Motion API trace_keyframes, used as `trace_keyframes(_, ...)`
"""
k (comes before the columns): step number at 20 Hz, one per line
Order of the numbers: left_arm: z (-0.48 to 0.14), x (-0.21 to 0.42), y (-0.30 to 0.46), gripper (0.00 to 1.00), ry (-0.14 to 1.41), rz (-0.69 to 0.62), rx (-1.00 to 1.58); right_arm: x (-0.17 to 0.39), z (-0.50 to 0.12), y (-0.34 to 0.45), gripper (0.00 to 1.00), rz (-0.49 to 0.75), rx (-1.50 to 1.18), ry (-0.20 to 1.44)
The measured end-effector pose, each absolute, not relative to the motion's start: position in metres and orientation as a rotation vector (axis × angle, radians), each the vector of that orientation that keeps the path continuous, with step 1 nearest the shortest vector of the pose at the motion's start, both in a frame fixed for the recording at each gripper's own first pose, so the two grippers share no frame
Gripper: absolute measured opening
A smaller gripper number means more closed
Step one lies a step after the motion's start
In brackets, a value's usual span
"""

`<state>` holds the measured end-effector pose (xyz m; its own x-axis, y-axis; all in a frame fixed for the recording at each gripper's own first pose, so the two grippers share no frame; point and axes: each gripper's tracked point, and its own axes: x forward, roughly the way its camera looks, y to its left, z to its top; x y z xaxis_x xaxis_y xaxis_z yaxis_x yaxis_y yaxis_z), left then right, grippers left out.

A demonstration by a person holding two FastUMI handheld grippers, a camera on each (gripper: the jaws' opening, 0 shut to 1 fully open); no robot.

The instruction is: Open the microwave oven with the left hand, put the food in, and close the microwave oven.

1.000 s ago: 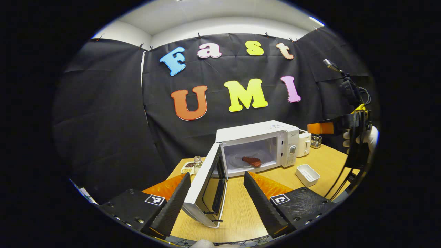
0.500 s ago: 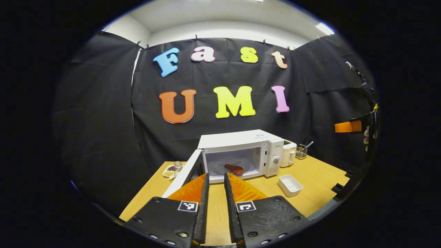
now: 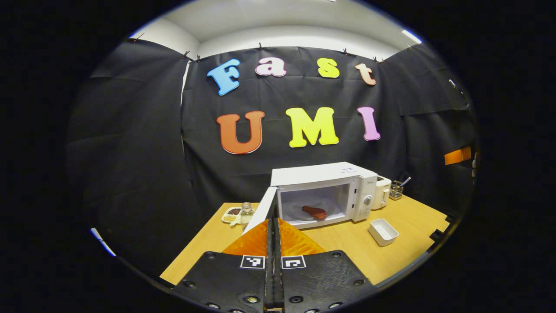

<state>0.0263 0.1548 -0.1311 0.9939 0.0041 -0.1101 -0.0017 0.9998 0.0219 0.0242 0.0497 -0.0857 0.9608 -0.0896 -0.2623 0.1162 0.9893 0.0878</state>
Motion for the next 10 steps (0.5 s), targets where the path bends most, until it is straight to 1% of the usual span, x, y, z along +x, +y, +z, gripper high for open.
trace_keyframes(3, -0.141, 0.029, 0.2, 0.0, 0.122, 0.073, 0.039, 0.028, -0.083, 0.055, 1.0, -0.1, 0.111, 0.265)
trace_keyframes(4, -0.144, 0.03, 0.217, 0.0, 0.119, 0.115, 0.054, 0.03, -0.085, 0.057, 1.0, -0.097, 0.118, 0.275)
trace_keyframes(7, -0.174, 0.032, 0.253, 0.0, 0.166, 0.179, 0.071, 0.033, -0.088, 0.062, 1.0, -0.088, 0.139, 0.299)
trace_keyframes(10, -0.207, 0.033, 0.267, 0.0, 0.223, 0.21, 0.071, 0.034, -0.088, 0.065, 1.0, -0.085, 0.134, 0.308)
